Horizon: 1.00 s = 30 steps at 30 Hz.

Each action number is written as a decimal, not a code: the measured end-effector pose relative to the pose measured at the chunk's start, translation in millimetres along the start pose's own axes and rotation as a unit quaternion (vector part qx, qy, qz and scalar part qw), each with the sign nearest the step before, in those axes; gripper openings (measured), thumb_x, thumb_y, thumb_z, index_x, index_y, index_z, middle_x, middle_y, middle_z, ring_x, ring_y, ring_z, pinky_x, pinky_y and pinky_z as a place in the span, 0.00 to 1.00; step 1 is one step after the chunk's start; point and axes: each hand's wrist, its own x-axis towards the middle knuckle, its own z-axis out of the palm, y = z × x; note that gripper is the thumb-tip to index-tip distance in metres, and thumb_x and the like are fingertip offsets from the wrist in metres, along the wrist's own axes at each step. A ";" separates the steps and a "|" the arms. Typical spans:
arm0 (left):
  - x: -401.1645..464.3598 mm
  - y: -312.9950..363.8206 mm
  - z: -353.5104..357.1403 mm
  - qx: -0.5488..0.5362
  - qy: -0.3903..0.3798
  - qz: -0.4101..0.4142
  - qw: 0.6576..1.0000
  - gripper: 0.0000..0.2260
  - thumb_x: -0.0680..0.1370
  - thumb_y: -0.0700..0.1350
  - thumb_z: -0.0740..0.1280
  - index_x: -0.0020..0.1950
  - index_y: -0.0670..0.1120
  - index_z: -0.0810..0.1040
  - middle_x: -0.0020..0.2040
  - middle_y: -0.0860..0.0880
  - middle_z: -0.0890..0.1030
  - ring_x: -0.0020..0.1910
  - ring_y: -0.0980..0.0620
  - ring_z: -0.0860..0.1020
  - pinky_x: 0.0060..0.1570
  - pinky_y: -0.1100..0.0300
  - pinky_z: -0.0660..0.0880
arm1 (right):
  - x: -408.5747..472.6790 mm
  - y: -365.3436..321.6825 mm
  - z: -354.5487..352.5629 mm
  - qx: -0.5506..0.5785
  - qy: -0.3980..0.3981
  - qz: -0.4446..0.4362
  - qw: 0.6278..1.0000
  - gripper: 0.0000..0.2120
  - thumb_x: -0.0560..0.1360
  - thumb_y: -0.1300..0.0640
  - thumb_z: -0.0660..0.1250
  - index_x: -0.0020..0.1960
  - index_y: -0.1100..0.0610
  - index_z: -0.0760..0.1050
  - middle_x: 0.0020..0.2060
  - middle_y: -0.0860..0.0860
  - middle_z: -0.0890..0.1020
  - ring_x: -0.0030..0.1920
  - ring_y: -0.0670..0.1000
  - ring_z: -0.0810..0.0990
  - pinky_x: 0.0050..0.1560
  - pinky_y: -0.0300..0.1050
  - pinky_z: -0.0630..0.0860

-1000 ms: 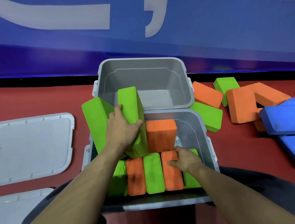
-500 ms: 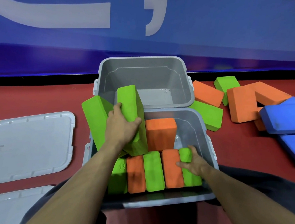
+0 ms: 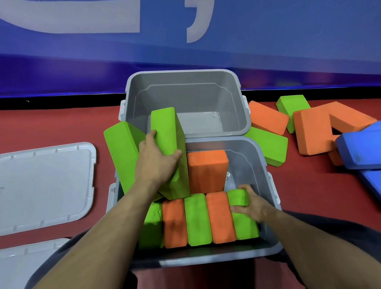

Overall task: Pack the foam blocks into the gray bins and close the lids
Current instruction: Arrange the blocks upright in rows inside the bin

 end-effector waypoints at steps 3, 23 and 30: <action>0.9 0.6 -1.9 -0.018 0.011 -0.003 1.000 0.40 0.71 0.56 0.74 0.79 0.49 0.61 0.73 0.44 0.71 0.68 0.43 0.74 0.67 0.48 0.72 | 3.2 -7.3 1.7 -0.046 0.001 0.022 0.999 0.38 0.74 0.41 0.73 0.76 0.47 0.58 0.59 0.53 0.80 0.58 0.55 0.80 0.61 0.49 0.76; 24.0 -3.1 -25.1 -0.123 0.086 -0.003 0.989 0.38 0.73 0.54 0.75 0.79 0.50 0.63 0.75 0.49 0.71 0.71 0.49 0.72 0.71 0.50 0.69 | 73.1 -97.0 1.2 -0.395 0.131 -0.133 0.900 0.39 0.75 0.28 0.58 0.81 0.41 0.53 0.73 0.51 0.64 0.71 0.58 0.63 0.72 0.54 0.60; 28.7 -2.6 -30.4 -0.135 0.101 -0.018 0.986 0.37 0.73 0.53 0.75 0.78 0.51 0.64 0.73 0.50 0.73 0.68 0.50 0.74 0.70 0.51 0.70 | 83.7 -97.9 1.8 -0.372 0.108 -0.161 0.908 0.32 0.71 0.31 0.70 0.66 0.46 0.66 0.77 0.52 0.64 0.79 0.54 0.60 0.76 0.55 0.56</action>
